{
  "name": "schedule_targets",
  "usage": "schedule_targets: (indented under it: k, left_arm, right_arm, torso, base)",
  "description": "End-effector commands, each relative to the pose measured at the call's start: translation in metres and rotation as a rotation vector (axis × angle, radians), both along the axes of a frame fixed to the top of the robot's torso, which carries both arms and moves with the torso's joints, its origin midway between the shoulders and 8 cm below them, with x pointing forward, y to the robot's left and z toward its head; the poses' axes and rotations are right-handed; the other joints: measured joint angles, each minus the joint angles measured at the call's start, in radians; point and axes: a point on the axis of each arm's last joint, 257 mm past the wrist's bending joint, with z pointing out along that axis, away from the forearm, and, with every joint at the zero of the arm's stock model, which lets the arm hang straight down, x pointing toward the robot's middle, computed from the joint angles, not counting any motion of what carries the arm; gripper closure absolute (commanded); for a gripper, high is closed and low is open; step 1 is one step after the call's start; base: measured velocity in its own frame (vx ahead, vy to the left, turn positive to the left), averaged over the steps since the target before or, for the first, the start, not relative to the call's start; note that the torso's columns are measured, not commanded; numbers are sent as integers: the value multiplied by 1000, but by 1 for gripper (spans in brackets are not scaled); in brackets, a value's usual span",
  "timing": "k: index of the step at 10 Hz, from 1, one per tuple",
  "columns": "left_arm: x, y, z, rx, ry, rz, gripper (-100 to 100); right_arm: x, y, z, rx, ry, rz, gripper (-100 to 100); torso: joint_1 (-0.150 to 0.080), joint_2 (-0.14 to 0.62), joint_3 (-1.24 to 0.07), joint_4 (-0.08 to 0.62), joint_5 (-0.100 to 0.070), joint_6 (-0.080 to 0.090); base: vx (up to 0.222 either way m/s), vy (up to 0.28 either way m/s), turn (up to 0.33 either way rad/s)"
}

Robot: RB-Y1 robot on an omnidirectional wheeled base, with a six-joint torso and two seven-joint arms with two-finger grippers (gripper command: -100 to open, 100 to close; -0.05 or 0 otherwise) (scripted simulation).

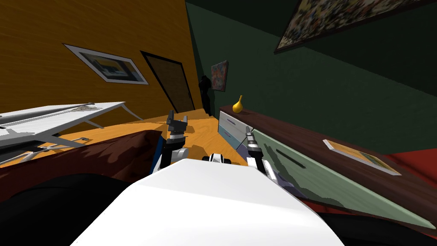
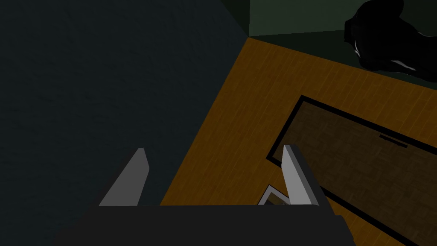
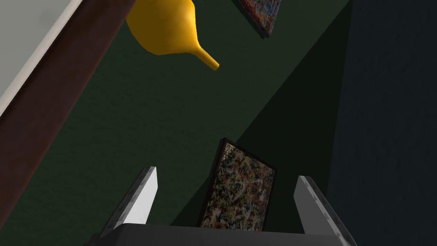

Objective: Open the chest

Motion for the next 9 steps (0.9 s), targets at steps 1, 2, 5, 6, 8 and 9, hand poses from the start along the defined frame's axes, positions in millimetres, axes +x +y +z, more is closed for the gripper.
schedule_targets:
  k: [1,2,5,6,8,9]
  left_arm:
    - [0,0,0,0,0,0,0]
    - [0,0,0,0,0,0,0]
    - [0,0,0,0,0,0,0]
    - [0,0,0,0,0,0,0]
    - [0,0,0,0,0,0,0]
    - [0,0,0,0,0,0,0]
  right_arm:
    - [10,-7,-27,-132,83,-62,-100]
    - [10,-6,-27,-148,84,-65,-100]
    - [18,-17,-53,-284,165,-129,-100]
    - [18,-17,-54,-293,166,-131,-100]
    - [21,-23,-67,-368,208,-164,-100]
    - [23,-30,-79,-436,250,-197,-100]
  torso:
    - [0,-1,0,0,0,0]
    - [2,-2,-1,-1,0,0]
    - [0,0,0,0,0,0]
    - [0,-1,0,0,0,0]
    - [1,-2,-1,0,0,0]
    - [1,-1,-1,0,0,0]
  base:
    - [112,99,-19]
    - [80,81,-11]
    - [65,78,-13]
    - [59,63,-11]
    - [71,64,-16]
    - [66,73,-18]
